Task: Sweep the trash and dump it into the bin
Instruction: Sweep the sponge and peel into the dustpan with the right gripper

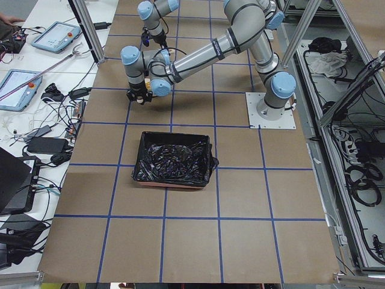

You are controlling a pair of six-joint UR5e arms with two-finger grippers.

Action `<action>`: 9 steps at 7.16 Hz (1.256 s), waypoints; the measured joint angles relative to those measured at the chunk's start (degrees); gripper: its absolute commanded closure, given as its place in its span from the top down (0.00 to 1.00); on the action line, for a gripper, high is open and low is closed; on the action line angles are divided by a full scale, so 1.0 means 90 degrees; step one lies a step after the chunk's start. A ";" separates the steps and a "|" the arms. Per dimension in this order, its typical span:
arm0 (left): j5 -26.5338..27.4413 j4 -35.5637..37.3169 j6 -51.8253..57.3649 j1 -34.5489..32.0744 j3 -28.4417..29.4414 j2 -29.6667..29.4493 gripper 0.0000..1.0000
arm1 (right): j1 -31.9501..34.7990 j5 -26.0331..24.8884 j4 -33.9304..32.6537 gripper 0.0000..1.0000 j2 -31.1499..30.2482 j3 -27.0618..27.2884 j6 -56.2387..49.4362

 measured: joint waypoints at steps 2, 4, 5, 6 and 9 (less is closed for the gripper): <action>0.0000 0.0000 -0.0002 0.0000 -0.0003 0.0000 0.01 | 0.0135 0.0103 -0.0007 0.00 0.0049 -0.0001 0.0204; 0.0000 0.0000 -0.0005 0.0000 -0.0007 0.0000 0.01 | 0.0216 0.0341 -0.0046 0.00 0.0057 -0.0003 0.0416; 0.0000 0.0000 -0.0005 0.0000 -0.0004 -0.0001 0.01 | 0.0257 0.0520 -0.0107 0.00 0.0059 -0.0003 0.0594; 0.0000 0.0000 -0.0005 0.0000 -0.0004 -0.0005 0.01 | 0.0284 0.0677 -0.0155 0.00 0.0058 -0.0003 0.0765; 0.0000 0.0000 -0.0005 0.0000 -0.0009 -0.0009 0.01 | 0.0351 0.1101 -0.0345 0.00 0.0057 -0.0003 0.1205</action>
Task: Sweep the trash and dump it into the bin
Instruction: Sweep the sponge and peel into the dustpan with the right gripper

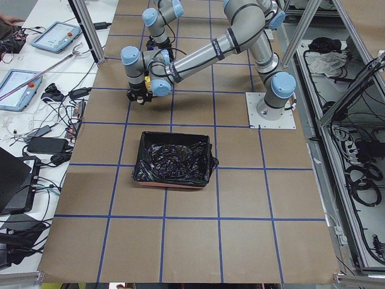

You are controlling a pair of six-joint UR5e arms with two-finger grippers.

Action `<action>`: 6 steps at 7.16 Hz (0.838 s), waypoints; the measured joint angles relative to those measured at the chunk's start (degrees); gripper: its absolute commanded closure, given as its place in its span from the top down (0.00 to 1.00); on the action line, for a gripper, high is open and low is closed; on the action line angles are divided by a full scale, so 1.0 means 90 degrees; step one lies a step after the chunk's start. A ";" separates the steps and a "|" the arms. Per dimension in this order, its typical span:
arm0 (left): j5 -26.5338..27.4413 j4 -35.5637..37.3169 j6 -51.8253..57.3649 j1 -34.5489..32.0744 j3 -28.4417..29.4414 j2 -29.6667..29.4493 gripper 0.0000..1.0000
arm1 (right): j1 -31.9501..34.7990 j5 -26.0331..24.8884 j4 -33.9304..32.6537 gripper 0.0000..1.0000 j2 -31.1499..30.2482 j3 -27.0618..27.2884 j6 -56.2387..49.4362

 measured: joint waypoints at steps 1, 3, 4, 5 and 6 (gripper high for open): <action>0.0000 0.0000 0.0000 0.0000 0.0000 0.0000 0.01 | 0.0050 0.0100 -0.0053 0.00 0.0001 0.0000 0.0137; 0.0000 0.0000 0.0006 0.0000 0.0001 0.0000 0.01 | 0.0178 0.0273 -0.0157 0.00 0.0000 0.0000 0.0414; 0.0000 0.0000 0.0008 0.0001 0.0002 -0.0001 0.01 | 0.0234 0.0371 -0.0244 0.00 -0.0001 0.0000 0.0571; -0.0002 0.0000 0.0009 0.0011 0.0002 0.0000 0.01 | 0.0285 0.0523 -0.0358 0.00 -0.0002 -0.0003 0.0733; -0.0011 0.0000 0.0010 0.0026 0.0001 -0.0001 0.01 | 0.0352 0.0638 -0.0480 0.00 -0.0002 -0.0004 0.0905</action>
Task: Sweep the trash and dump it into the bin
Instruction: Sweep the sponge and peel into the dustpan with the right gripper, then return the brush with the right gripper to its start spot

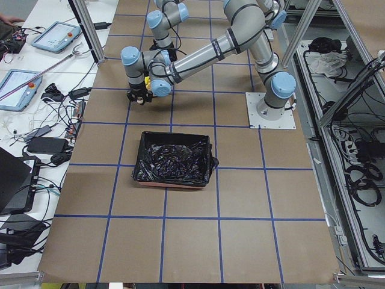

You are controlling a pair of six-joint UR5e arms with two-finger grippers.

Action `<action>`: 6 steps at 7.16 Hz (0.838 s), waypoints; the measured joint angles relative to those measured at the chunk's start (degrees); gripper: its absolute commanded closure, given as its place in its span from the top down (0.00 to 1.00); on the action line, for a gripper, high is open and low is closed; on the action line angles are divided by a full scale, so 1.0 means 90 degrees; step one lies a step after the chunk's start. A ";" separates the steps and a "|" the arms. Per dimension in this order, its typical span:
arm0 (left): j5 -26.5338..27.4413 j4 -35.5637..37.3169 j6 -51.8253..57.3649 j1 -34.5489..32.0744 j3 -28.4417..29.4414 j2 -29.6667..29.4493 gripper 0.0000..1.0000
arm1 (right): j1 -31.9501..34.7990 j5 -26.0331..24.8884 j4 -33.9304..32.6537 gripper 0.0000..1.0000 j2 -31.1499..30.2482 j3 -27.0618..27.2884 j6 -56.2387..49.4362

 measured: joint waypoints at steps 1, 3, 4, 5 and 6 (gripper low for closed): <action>-0.0031 -0.0002 0.0000 0.0016 -0.0001 0.0000 0.01 | 0.0060 0.0083 -0.0084 0.00 -0.0007 0.0000 0.0141; -0.0086 -0.0015 -0.0013 0.0029 -0.0004 0.0000 0.01 | 0.0097 0.0185 -0.0130 0.00 -0.0076 0.0009 0.0243; -0.0093 -0.0018 -0.0017 0.0032 -0.0006 0.0000 0.01 | 0.0071 0.0179 -0.0080 0.00 -0.0171 0.0057 0.0159; -0.0095 -0.0019 -0.0018 0.0032 -0.0005 0.0000 0.01 | -0.0009 0.0141 0.0034 0.00 -0.0295 0.0162 0.0013; -0.0098 -0.0020 -0.0019 0.0032 -0.0003 0.0000 0.01 | -0.0158 0.0072 0.0189 0.00 -0.0463 0.0353 -0.0134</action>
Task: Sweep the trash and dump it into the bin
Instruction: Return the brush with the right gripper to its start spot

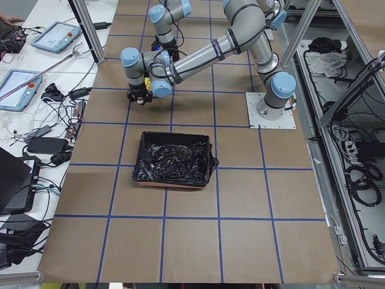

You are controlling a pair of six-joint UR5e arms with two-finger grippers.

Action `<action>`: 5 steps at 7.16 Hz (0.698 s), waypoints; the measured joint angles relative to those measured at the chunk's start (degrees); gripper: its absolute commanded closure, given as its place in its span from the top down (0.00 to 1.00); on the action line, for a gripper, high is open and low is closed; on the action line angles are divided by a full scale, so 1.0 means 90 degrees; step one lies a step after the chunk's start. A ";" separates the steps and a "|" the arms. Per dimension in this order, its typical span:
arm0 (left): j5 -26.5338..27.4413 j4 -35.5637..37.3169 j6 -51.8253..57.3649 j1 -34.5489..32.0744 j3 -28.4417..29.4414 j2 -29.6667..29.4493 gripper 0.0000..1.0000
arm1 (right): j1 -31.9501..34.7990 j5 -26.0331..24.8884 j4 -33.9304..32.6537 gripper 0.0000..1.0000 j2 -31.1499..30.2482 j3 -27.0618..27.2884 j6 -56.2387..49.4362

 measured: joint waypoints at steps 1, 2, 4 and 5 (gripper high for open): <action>-0.0004 0.0000 0.0000 0.0000 0.0001 0.0000 0.01 | -0.0233 -0.0050 0.0111 0.00 -0.0254 0.0297 -0.0159; -0.0024 -0.0002 0.0000 0.0003 0.0000 0.0000 0.01 | -0.0529 -0.0059 0.0156 0.00 -0.0593 0.0683 -0.0378; -0.0132 -0.0017 0.0000 0.0019 -0.0007 -0.0004 0.01 | -0.1268 -0.0107 0.0186 0.00 -0.1291 0.1504 -0.0989; -0.0231 -0.0029 0.0000 0.0044 -0.0008 -0.0003 0.01 | -0.1692 -0.0134 0.0195 0.00 -0.1601 0.1912 -0.1215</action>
